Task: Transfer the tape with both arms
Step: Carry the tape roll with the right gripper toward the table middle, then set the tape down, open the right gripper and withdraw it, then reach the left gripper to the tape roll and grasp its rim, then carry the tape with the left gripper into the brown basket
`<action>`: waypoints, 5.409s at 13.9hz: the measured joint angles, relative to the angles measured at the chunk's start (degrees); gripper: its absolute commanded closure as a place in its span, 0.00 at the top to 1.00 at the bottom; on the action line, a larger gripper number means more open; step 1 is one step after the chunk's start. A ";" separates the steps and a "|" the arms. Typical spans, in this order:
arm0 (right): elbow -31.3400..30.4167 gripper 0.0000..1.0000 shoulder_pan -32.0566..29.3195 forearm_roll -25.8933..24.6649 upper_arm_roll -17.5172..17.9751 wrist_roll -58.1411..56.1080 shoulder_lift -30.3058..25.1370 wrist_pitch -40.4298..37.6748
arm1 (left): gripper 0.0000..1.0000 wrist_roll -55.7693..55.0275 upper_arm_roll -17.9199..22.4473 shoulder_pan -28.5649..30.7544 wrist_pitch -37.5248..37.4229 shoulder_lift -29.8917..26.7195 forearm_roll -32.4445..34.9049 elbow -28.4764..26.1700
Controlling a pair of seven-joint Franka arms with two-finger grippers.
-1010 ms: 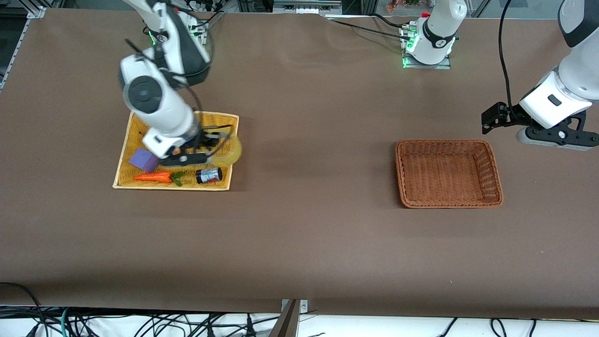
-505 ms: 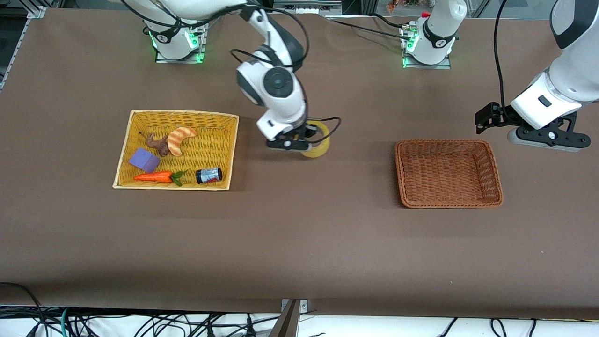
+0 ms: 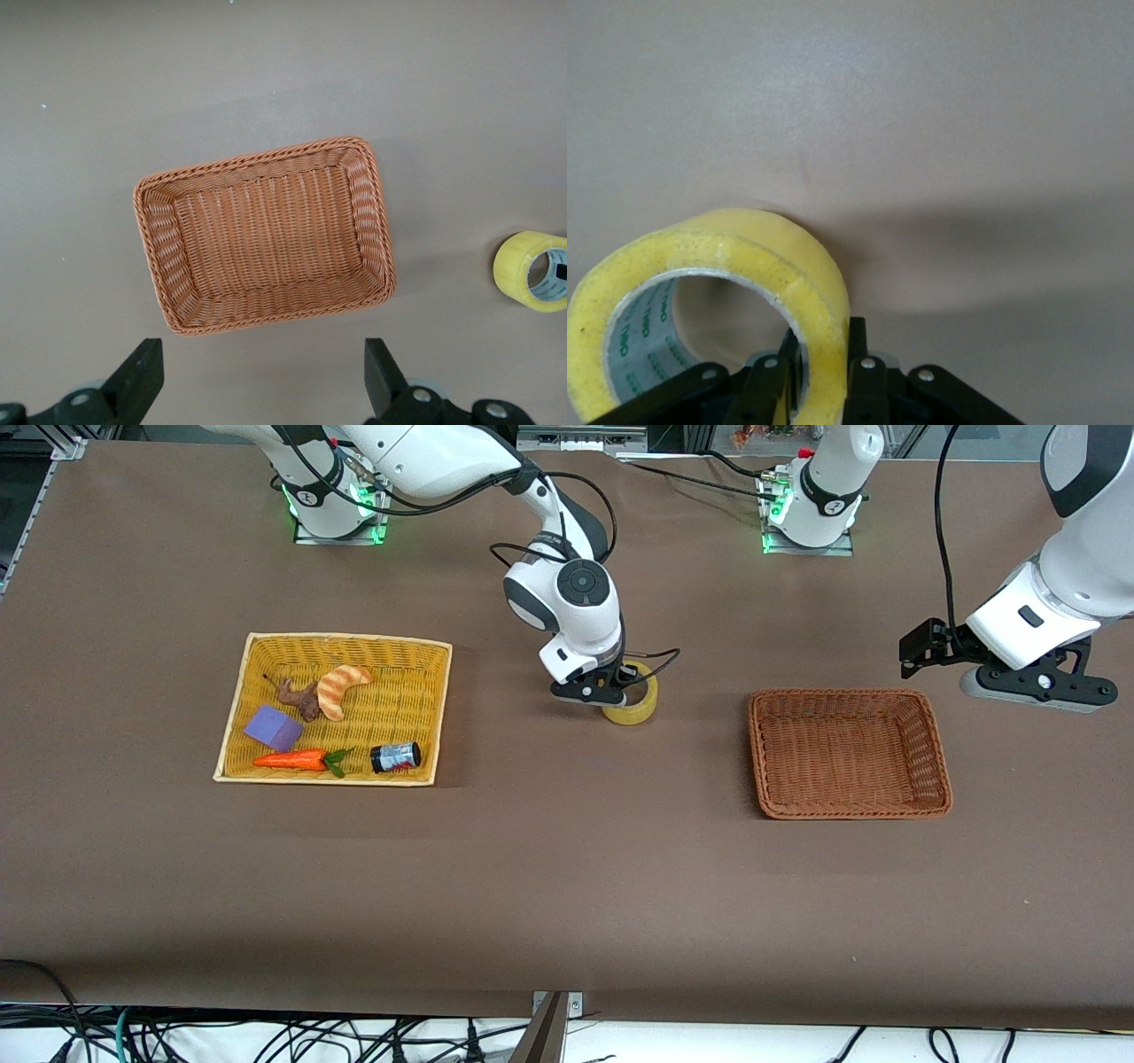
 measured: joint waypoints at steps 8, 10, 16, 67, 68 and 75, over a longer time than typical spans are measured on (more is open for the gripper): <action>2.93 1.00 -0.77 -0.24 -2.15 -0.68 -1.50 -3.23 | 1.00 0.00 0.00 -0.01 -0.01 0.00 0.00 0.00; 4.89 1.00 -2.48 -0.28 -3.65 -5.98 -4.48 -9.65 | 1.00 0.00 0.00 -0.02 -0.02 0.00 0.00 0.00; 7.64 1.00 -12.36 4.25 -7.80 -34.00 -18.35 -31.15 | 1.00 0.00 0.00 -0.04 -0.04 0.01 0.00 0.00; -5.39 1.00 -40.32 1.72 -10.06 -69.48 -46.45 -48.46 | 0.00 6.96 -0.08 -1.05 0.29 25.76 3.41 9.30; -5.39 1.00 -40.31 1.72 -10.06 -69.48 -46.45 -48.46 | 0.00 7.64 -0.17 0.08 5.16 25.84 3.72 5.25; -5.39 1.00 -40.34 1.72 -10.06 -69.45 -46.45 -48.46 | 1.00 7.73 -1.48 -0.39 21.23 24.97 3.86 -10.66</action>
